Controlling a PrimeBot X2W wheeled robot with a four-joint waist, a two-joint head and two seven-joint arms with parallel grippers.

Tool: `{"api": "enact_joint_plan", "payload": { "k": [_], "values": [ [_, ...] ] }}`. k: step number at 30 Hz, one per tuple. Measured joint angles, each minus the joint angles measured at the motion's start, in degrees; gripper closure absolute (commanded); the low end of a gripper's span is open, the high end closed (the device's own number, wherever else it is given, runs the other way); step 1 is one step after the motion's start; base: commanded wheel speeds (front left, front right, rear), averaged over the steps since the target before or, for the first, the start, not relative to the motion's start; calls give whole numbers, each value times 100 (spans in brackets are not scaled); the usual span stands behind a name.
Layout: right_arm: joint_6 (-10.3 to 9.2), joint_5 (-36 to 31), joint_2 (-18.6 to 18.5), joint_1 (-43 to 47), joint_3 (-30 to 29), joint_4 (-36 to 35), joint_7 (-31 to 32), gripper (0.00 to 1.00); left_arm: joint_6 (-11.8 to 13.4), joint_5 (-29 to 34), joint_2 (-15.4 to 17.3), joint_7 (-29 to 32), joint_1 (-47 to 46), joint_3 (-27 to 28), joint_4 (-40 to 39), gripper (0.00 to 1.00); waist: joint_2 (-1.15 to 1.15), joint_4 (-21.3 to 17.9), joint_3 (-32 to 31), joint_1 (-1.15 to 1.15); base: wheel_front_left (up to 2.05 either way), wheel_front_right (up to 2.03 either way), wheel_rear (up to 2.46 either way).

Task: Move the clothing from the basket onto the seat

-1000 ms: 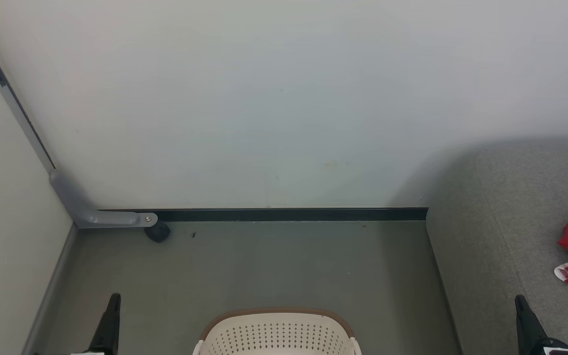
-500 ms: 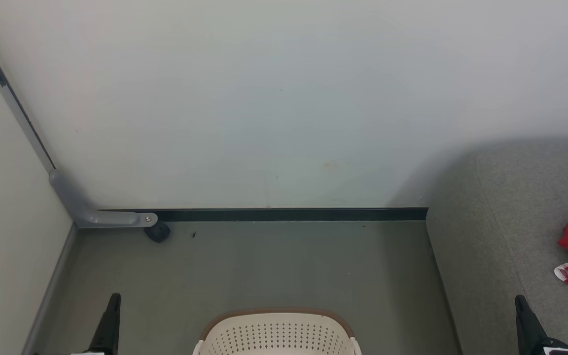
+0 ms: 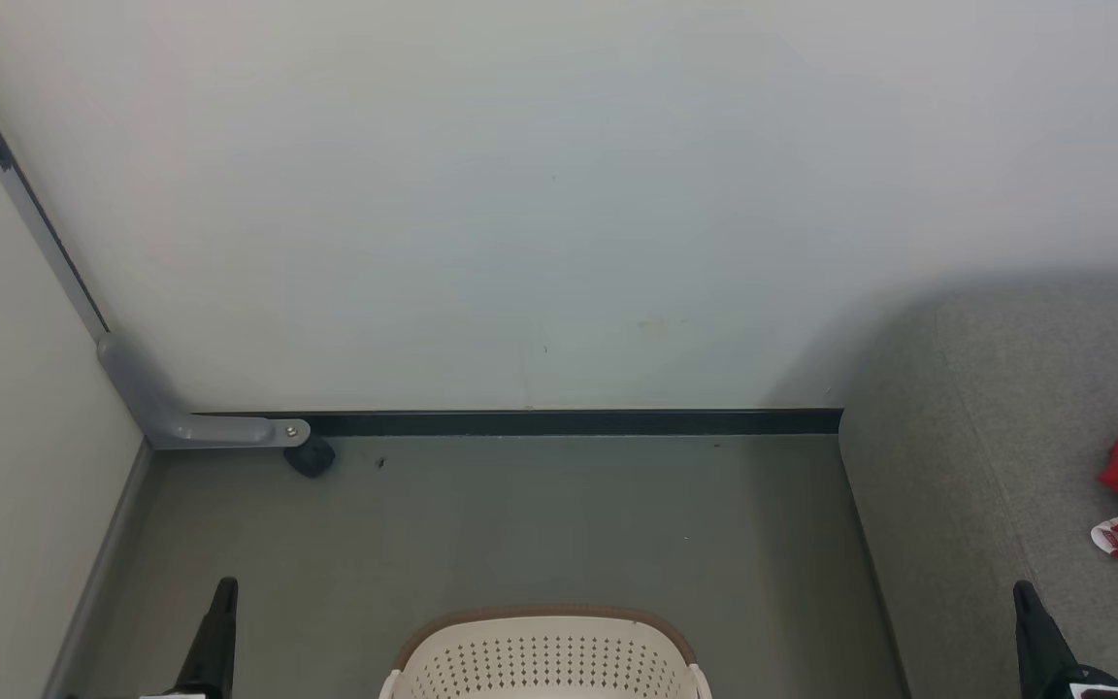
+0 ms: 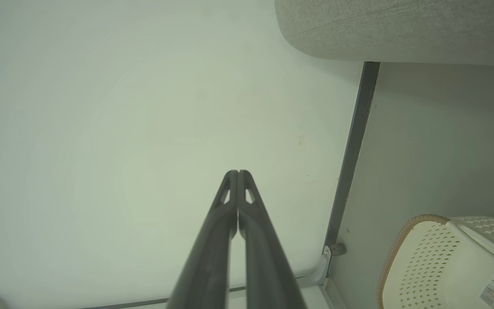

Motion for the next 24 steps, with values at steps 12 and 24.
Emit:
{"api": "enact_joint_plan", "payload": {
  "k": [12, 24],
  "values": [
    [0, 0, 0, 0, 0, 0, 0, 100, 0, 0, 0, 0, 0, 0, 0, 100, 0, 0, 0, 0, 0, 0, 0],
    [0, 1, 0, 0, 0, 0, 0, 100, 0, 0, 0, 0, 0, 0, 0, 100, 0, 0, 1, 0, 0, 0, 0]
  ]
}}
